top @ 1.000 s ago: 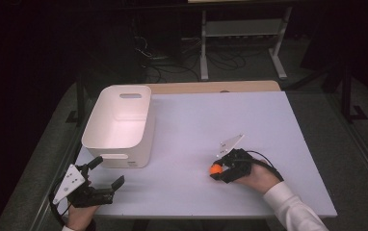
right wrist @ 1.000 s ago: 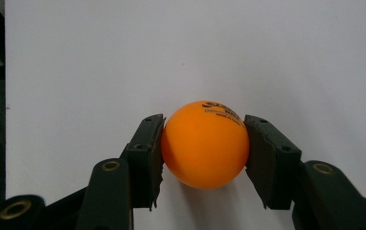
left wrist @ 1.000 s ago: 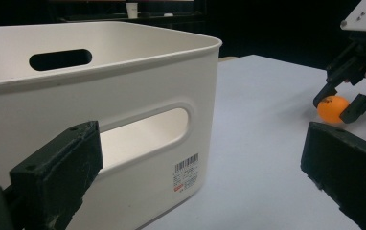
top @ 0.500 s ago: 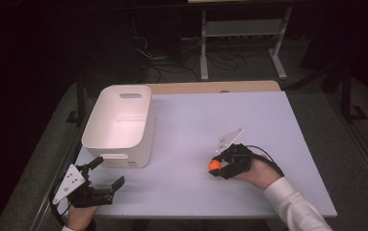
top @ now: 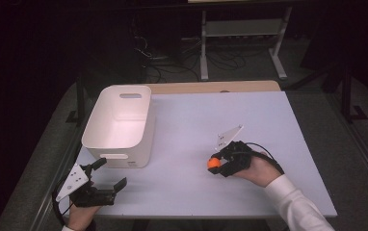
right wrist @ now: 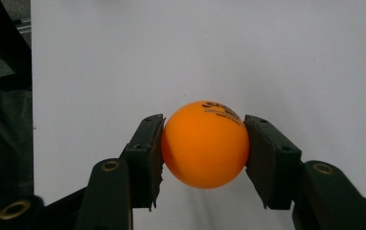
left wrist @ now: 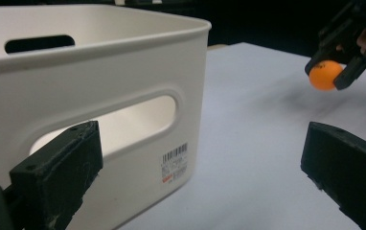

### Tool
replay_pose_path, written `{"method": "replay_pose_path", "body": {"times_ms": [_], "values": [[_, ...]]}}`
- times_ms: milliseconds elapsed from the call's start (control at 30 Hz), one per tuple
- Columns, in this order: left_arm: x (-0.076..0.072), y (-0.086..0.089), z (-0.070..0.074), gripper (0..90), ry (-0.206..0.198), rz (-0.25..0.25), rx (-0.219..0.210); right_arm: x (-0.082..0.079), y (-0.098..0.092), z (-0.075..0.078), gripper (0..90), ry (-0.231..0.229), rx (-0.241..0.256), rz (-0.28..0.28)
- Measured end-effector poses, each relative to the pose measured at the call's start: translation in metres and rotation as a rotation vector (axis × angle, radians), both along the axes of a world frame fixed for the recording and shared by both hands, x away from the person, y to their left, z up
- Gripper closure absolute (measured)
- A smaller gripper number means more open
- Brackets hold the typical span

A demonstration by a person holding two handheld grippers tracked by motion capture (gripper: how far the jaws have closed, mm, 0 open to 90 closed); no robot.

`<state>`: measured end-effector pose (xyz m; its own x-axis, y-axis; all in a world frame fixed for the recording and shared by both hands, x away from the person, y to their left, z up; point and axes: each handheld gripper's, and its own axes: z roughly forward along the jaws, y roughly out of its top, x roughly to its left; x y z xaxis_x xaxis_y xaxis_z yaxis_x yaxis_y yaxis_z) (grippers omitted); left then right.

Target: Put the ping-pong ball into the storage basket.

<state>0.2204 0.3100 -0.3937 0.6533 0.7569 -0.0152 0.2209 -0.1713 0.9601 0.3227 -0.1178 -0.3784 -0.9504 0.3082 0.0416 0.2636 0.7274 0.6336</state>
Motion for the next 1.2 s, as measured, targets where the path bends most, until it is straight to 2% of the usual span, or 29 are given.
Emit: {"method": "replay_pose_path", "body": {"times_ms": [67, 300, 500, 733, 1067, 1200], "values": [[0.001, 0.000, 0.000, 0.2, 0.004, -0.009, 0.018, 0.000, 0.000, 0.001, 49.1, -0.005, 0.001, 0.001], [0.000, 0.000, 0.000, 0.2, 0.001, -0.004, -0.002, 0.001, 0.001, 0.004, 49.1, -0.007, 0.005, 0.002], [0.000, 0.000, 0.000, 0.2, -0.004, -0.001, 0.001, 0.004, 0.001, 0.010, 49.1, -0.010, 0.019, 0.002], [-0.001, 0.001, 0.001, 0.2, -0.014, 0.007, 0.000, 0.008, 0.002, 0.025, 49.2, -0.021, 0.027, -0.005], [-0.001, 0.002, 0.001, 0.2, -0.026, 0.012, -0.002, 0.017, 0.015, 0.050, 49.2, -0.048, 0.023, 0.016], [-0.001, 0.002, 0.001, 0.2, -0.021, 0.005, -0.009, 0.021, 0.019, 0.060, 49.2, -0.058, 0.037, 0.029]]}}
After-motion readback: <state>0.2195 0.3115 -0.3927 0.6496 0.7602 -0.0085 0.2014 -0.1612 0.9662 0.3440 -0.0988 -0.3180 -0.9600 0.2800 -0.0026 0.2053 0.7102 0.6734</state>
